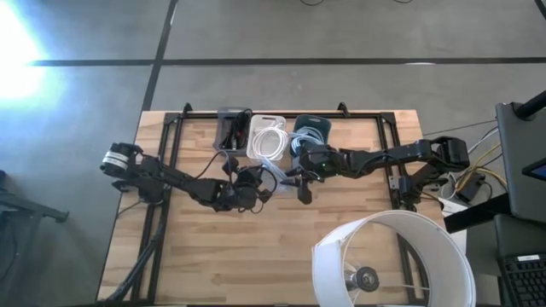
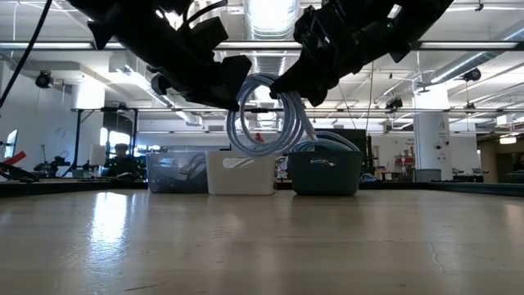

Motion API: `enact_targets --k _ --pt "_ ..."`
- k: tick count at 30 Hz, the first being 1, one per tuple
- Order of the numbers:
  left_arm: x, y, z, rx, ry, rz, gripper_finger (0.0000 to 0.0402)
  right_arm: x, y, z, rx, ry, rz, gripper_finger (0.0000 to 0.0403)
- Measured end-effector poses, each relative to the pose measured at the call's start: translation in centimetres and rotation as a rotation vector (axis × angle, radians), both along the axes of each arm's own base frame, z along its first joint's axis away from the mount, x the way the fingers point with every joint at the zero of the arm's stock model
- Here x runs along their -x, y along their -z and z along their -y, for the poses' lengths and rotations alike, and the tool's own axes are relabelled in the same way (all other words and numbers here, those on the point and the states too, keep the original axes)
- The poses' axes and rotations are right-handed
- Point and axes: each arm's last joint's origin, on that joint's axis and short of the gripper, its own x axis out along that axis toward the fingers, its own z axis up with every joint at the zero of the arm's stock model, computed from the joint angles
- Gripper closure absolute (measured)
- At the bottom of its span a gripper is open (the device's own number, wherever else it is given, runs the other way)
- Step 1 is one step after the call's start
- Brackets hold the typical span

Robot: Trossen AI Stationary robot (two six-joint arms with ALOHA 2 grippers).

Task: Pick & Place USB Port
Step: Put the blue HDMI cable into the blue bin

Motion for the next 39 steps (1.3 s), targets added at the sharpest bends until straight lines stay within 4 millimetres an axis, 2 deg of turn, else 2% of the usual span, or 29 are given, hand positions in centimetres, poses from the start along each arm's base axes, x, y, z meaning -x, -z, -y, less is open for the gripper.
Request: enact_targets --k 7,18,21,30,35,39 --pt "0.1 0.2 0.0 0.007 0.018 -0.015 0.0373 0.5 0.1 0.1 0.024 0.034 -0.06 0.0362" --pt "0.1 0.2 0.1 0.013 0.026 -0.015 0.0371 1.3 -0.8 0.2 0.056 0.091 -0.071 0.0361" --pt "0.1 0.2 0.1 0.018 0.034 -0.019 0.0355 1.4 -0.8 0.2 0.058 0.095 -0.073 0.0362" --pt "0.1 0.3 0.1 0.024 0.036 -0.022 0.0275 1.6 -0.8 0.3 0.068 0.102 -0.088 0.036" --pt "0.2 0.4 0.1 0.022 0.033 -0.026 0.0261 2.2 -1.8 0.2 0.111 0.102 -0.07 0.036" --pt "0.2 0.4 0.0 0.021 0.032 -0.026 0.0261 3.8 -3.2 0.6 0.205 0.259 -0.107 0.036"
